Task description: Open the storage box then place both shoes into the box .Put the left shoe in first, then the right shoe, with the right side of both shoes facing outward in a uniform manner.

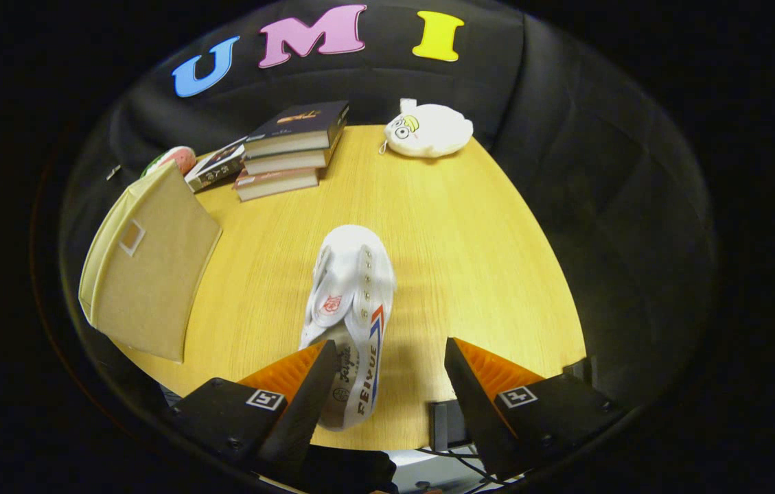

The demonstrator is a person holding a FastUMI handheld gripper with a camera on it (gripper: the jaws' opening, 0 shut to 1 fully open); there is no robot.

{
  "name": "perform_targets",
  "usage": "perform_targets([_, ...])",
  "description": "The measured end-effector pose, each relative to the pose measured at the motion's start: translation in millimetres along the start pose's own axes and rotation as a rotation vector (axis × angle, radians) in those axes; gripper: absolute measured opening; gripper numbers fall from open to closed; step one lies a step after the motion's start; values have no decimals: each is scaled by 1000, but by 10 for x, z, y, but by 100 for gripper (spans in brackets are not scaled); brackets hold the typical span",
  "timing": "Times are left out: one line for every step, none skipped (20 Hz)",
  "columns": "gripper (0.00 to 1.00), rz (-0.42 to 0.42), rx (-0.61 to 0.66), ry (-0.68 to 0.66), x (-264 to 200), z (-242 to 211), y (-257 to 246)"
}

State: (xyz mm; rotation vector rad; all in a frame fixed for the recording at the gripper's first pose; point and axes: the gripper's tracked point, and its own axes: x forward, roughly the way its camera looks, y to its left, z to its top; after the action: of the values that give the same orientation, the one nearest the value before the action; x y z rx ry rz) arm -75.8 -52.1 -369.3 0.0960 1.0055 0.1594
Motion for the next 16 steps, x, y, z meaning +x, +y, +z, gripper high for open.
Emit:
perform_targets([96, -1, -9, 5, 79, -5, 3])
perform_targets([96, -5, -12, 3, 165, 31, -4])
perform_targets([96, -16, -16, 3, 256, 53, -22])
perform_targets([95, -27, -20, 8, 338, 66, -40])
perform_targets([93, -29, -21, 8, 398, 79, -46])
perform_targets([89, -29, -19, 2, 454, 98, -39])
perform_targets([87, -21, -9, -4, 488, 112, -28])
perform_targets([86, -7, 7, -16, 508, 149, 3])
perform_targets([85, -6, 19, -26, 548, 180, 16])
perform_targets([77, 1, 29, -31, 573, 208, 57])
perform_targets([62, 2, 39, -29, 623, 217, 99])
perform_targets([46, -43, 46, -36, 634, 251, 47])
perform_targets([30, -75, 52, -38, 621, 257, 14])
perform_targets([13, -87, 65, -38, 625, 267, 5])
perform_targets([11, -79, 94, -29, 603, 260, 10])
perform_targets([8, -60, 137, -20, 589, 259, 29])
